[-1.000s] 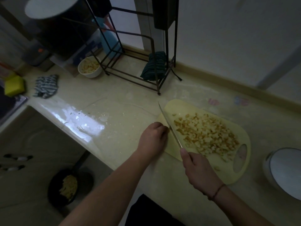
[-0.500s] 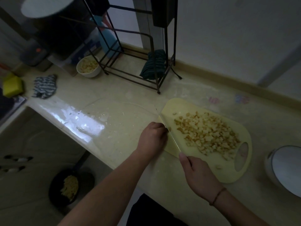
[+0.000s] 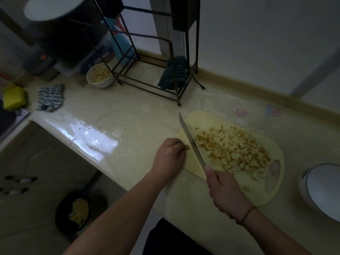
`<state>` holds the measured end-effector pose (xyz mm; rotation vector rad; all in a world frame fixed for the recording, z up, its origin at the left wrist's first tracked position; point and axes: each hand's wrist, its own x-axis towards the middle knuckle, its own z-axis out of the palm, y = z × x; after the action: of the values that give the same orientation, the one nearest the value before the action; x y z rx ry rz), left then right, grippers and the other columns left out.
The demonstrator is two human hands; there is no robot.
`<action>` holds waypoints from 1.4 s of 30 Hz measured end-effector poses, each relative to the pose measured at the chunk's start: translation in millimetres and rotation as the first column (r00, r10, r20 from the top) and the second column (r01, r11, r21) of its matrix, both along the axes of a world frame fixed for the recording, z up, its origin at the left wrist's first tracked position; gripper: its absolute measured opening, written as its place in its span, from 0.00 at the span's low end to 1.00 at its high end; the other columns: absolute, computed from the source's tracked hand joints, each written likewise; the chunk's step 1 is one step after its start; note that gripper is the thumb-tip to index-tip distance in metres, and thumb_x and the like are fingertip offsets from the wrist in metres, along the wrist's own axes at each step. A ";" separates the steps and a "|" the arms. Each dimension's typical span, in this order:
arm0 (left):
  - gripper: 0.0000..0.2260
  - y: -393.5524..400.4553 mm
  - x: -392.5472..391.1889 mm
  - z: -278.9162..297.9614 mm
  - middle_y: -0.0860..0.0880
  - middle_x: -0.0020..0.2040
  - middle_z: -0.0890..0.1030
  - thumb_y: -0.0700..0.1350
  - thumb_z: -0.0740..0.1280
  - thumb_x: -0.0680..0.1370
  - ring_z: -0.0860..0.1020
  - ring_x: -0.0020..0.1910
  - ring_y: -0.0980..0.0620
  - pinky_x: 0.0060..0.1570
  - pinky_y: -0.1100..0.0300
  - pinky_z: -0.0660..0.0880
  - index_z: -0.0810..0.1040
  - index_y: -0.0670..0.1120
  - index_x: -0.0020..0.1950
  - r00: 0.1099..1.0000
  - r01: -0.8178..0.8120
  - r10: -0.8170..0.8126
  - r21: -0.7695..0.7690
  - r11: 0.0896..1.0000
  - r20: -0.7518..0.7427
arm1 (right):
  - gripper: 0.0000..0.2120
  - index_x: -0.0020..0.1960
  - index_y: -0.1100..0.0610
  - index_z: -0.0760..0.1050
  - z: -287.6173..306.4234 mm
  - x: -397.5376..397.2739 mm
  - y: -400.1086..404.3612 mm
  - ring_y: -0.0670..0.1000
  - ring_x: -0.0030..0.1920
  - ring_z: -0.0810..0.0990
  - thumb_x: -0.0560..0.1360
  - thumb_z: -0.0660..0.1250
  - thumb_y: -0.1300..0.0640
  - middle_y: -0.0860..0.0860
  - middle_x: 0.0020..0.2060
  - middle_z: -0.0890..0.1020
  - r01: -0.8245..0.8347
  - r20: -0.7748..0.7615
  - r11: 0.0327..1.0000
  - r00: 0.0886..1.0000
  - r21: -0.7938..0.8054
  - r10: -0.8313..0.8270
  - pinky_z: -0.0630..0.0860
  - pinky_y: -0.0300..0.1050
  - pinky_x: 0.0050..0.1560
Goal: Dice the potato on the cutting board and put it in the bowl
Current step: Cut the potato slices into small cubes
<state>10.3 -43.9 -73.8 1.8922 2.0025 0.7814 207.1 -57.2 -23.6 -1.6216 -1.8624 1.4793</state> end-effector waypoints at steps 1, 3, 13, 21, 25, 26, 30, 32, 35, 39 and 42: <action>0.06 -1.3 -1.6 -0.6 0.45 0.45 0.83 0.39 0.71 0.71 0.80 0.45 0.45 0.48 0.60 0.73 0.86 0.41 0.46 1.000 -0.006 0.006 0.005 1.000 -0.002 | 0.27 0.29 0.55 0.64 2.0 -0.6 -1.4 0.46 0.24 0.69 0.77 0.50 0.36 0.51 0.24 0.71 -0.010 -0.002 1.000 1.000 0.002 0.010 0.66 0.43 0.31; 0.06 -2.6 -2.9 -0.9 0.45 0.44 0.83 0.39 0.71 0.71 0.79 0.43 0.44 0.46 0.58 0.73 0.86 0.41 0.46 1.000 -0.001 0.001 0.004 1.000 -0.021 | 0.27 0.29 0.55 0.64 4.9 -1.4 -4.1 0.46 0.24 0.69 0.78 0.51 0.38 0.51 0.23 0.72 -0.031 0.004 1.000 1.000 0.003 0.031 0.69 0.44 0.32; 0.07 1.0 1.0 1.7 0.45 0.40 0.84 0.38 0.70 0.70 0.80 0.39 0.43 0.42 0.60 0.71 0.86 0.41 0.45 0.999 0.025 -0.025 0.005 1.000 -0.035 | 0.25 0.28 0.54 0.65 4.2 6.0 -20.9 0.42 0.28 0.72 0.74 0.50 0.38 0.48 0.22 0.71 -0.071 0.072 0.996 0.995 0.060 0.067 0.66 0.39 0.33; 0.07 2.0 -1.6 2.8 0.46 0.41 0.84 0.39 0.70 0.70 0.80 0.39 0.43 0.41 0.57 0.73 0.87 0.41 0.45 0.997 0.067 -0.066 0.022 0.998 -0.042 | 0.25 0.27 0.53 0.63 -1.7 -8.4 0.9 0.43 0.27 0.69 0.80 0.53 0.44 0.47 0.23 0.69 -0.125 0.092 0.987 0.989 0.100 0.116 0.62 0.44 0.36; 0.11 1.4 -5.1 -2.9 0.50 0.43 0.85 0.46 0.65 0.73 0.81 0.41 0.47 0.40 0.58 0.78 0.86 0.44 0.43 0.998 0.058 -0.058 0.014 0.998 -0.040 | 0.28 0.29 0.54 0.65 -6.5 18.5 -1.5 0.47 0.25 0.70 0.76 0.50 0.34 0.49 0.23 0.72 0.002 0.043 1.000 0.999 0.005 -0.002 0.68 0.44 0.31; 0.10 1.8 -4.5 -4.4 0.50 0.44 0.85 0.45 0.66 0.73 0.81 0.42 0.47 0.41 0.58 0.78 0.86 0.44 0.43 0.998 0.049 -0.049 0.016 0.999 -0.032 | 0.29 0.30 0.54 0.64 -6.4 22.4 -2.5 0.46 0.23 0.69 0.76 0.49 0.32 0.48 0.22 0.71 0.063 0.018 0.997 0.998 -0.042 -0.062 0.67 0.42 0.27; 0.06 9.0 4.5 -7.2 0.48 0.44 0.85 0.40 0.71 0.70 0.82 0.42 0.46 0.44 0.59 0.77 0.86 0.43 0.44 0.995 0.095 -0.095 0.014 0.995 -0.028 | 0.27 0.31 0.53 0.63 -4.3 20.7 -4.6 0.44 0.20 0.65 0.73 0.50 0.31 0.48 0.22 0.67 0.092 -0.028 0.984 0.995 -0.150 -0.098 0.61 0.38 0.24; 0.06 16.5 10.7 -3.6 0.48 0.44 0.85 0.40 0.70 0.71 0.82 0.43 0.46 0.43 0.59 0.78 0.86 0.42 0.44 0.992 0.126 -0.126 0.006 0.992 -0.028 | 0.27 0.31 0.53 0.63 -1.3 20.8 -5.1 0.44 0.21 0.65 0.73 0.50 0.31 0.49 0.23 0.67 0.068 -0.040 0.991 0.997 -0.118 -0.073 0.61 0.39 0.27; 0.06 25.9 19.7 2.3 0.49 0.44 0.85 0.41 0.69 0.71 0.82 0.44 0.46 0.43 0.58 0.78 0.86 0.43 0.43 0.987 0.158 -0.159 -0.027 0.987 -0.020 | 0.25 0.32 0.53 0.64 4.6 30.6 -10.0 0.44 0.24 0.65 0.74 0.54 0.33 0.49 0.24 0.68 0.090 -0.078 0.992 0.992 -0.083 -0.097 0.62 0.40 0.29; 0.09 34.4 23.5 15.8 0.48 0.43 0.84 0.44 0.65 0.73 0.81 0.44 0.44 0.42 0.57 0.75 0.85 0.44 0.43 0.973 0.223 -0.231 -0.180 0.958 -0.026 | 0.26 0.31 0.56 0.65 18.2 52.1 -21.1 0.43 0.26 0.68 0.73 0.55 0.34 0.47 0.24 0.69 0.081 -0.016 0.996 0.997 0.036 -0.081 0.66 0.42 0.31; 0.09 42.8 16.8 23.7 0.46 0.49 0.85 0.41 0.67 0.75 0.82 0.48 0.45 0.45 0.62 0.70 0.87 0.45 0.50 0.966 0.243 -0.257 -0.258 0.935 -0.022 | 0.27 0.31 0.54 0.68 20.7 66.0 -29.3 0.42 0.30 0.74 0.70 0.51 0.31 0.48 0.26 0.74 0.048 0.130 0.992 0.989 0.119 -0.063 0.67 0.38 0.34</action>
<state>27.1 -1.0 -50.1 1.9795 1.7458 0.3891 273.0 -86.5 -2.9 -1.7402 -1.9173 1.2435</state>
